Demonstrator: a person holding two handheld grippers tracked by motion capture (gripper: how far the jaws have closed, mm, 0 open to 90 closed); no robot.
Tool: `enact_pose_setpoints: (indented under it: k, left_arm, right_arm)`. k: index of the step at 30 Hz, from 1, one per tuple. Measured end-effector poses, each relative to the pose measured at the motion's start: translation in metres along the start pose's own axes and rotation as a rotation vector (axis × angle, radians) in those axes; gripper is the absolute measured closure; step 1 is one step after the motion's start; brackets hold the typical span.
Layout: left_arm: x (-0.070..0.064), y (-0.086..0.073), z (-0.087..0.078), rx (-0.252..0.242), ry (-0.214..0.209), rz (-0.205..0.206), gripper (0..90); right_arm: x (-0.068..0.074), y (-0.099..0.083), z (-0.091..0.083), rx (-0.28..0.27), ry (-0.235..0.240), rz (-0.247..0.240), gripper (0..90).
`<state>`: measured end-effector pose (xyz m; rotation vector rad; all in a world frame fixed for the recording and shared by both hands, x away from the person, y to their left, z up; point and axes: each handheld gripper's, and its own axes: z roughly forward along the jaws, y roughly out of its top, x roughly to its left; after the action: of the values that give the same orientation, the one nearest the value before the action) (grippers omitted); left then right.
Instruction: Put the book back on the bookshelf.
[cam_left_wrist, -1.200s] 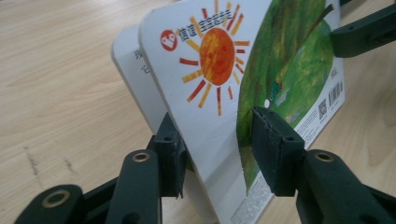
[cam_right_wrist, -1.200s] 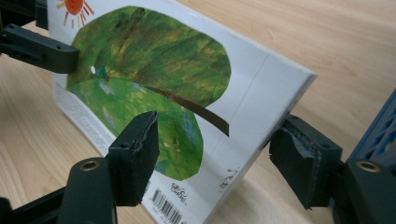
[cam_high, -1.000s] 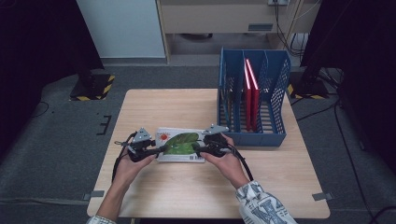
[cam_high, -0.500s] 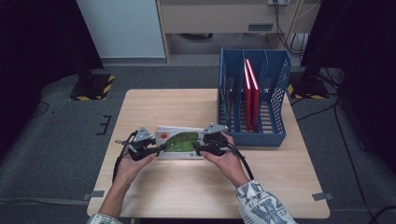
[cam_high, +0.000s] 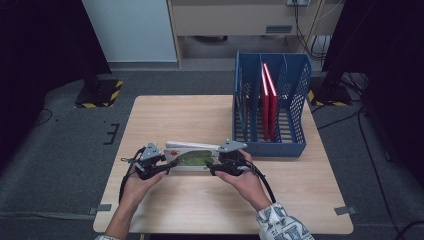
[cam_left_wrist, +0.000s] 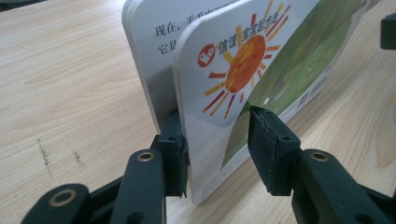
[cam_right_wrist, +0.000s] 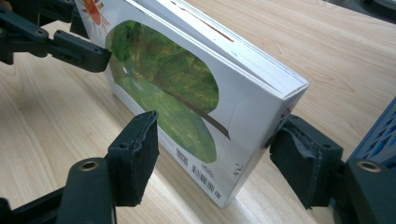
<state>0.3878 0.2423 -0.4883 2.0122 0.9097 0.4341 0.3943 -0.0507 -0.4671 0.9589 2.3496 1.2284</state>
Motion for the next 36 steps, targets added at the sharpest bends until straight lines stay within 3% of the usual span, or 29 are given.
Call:
enact_pose_setpoints:
  k: [9, 18, 29, 32, 36]
  left_arm:
    - [-0.001, -0.004, -0.001, -0.002, -0.012, -0.002, 56.5]
    - [0.001, -0.006, -0.002, -0.010, -0.013, -0.014, 52.5]
    - [0.000, -0.008, -0.005, -0.012, 0.011, -0.034, 43.7]
    - [0.001, -0.009, -0.006, -0.006, 0.015, -0.034, 39.4]
    - [0.002, -0.010, -0.007, -0.011, 0.023, -0.040, 38.2]
  right_arm:
    - [0.004, -0.002, -0.005, 0.022, 0.039, -0.011, 31.5]
    - [0.009, -0.002, -0.008, 0.033, 0.048, -0.020, 31.2]
    - [0.002, -0.002, -0.006, 0.033, 0.115, -0.037, 26.5]
    - [0.001, -0.003, -0.005, 0.007, 0.141, -0.061, 24.7]
    - [-0.001, 0.000, 0.000, 0.002, 0.155, -0.056, 26.9]
